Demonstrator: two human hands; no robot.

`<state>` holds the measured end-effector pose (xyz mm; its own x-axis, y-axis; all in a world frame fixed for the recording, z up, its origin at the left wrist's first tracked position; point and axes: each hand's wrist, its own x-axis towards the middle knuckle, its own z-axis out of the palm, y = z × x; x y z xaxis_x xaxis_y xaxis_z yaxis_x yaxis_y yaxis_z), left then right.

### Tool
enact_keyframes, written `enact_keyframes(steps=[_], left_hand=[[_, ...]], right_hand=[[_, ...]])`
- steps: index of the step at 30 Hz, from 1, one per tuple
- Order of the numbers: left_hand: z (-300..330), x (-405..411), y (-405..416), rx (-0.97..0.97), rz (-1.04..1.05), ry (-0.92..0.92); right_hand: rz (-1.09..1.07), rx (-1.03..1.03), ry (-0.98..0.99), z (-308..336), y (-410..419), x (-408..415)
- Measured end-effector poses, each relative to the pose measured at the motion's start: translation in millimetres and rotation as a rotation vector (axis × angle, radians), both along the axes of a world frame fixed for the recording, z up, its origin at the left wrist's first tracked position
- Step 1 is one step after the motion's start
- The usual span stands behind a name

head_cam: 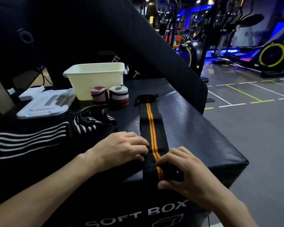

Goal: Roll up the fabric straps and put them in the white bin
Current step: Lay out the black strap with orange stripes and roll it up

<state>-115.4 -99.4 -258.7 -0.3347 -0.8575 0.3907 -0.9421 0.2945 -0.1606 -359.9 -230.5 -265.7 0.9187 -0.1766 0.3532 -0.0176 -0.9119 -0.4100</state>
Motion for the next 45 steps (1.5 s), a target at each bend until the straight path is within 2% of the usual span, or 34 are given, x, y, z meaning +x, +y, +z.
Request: enact_keyframes(steps=[3,8,14,21,26,30,34,36,39,45], left_hand=[[-4.6,-1.7,3.1,-0.013,0.001,-0.014],[6.6,-7.0,10.2,0.135,-0.042,0.162],[8.1,-7.4,2.9,0.122,-0.034,0.024],[15.7,-9.1,-4.0,0.233,0.009,0.164],[12.3,-24.0,-30.9,0.194,0.120,0.122],[10.5,-30.3,-59.1,0.165,0.299,0.039],[5.9,-20.1,-80.4,0.110,0.441,-0.031],[5.1,-12.3,-85.6,0.183,0.504,0.017],[7.4,-6.1,-91.2,0.341,0.492,0.242],[2.9,20.8,-116.0,0.401,0.447,0.405]], right_hand=[[0.002,-0.023,-0.012,-2.0,0.5,0.8],[0.007,-0.023,-0.041,-3.6,-0.5,0.5],[-0.012,-0.073,-0.049,-5.0,1.7,-0.2],[-0.039,-0.131,-0.084,-10.3,4.3,0.0],[-0.077,-0.190,-0.139,-12.0,6.2,3.9],[-0.116,-0.287,-0.160,-13.6,9.1,10.2],[-0.121,-0.241,-0.183,-9.1,11.4,13.9],[-0.111,-0.212,-0.144,-7.7,11.2,13.9],[-0.101,-0.155,-0.106,-5.2,9.0,13.0],[-0.106,-0.134,-0.103,-6.8,8.1,16.8]])
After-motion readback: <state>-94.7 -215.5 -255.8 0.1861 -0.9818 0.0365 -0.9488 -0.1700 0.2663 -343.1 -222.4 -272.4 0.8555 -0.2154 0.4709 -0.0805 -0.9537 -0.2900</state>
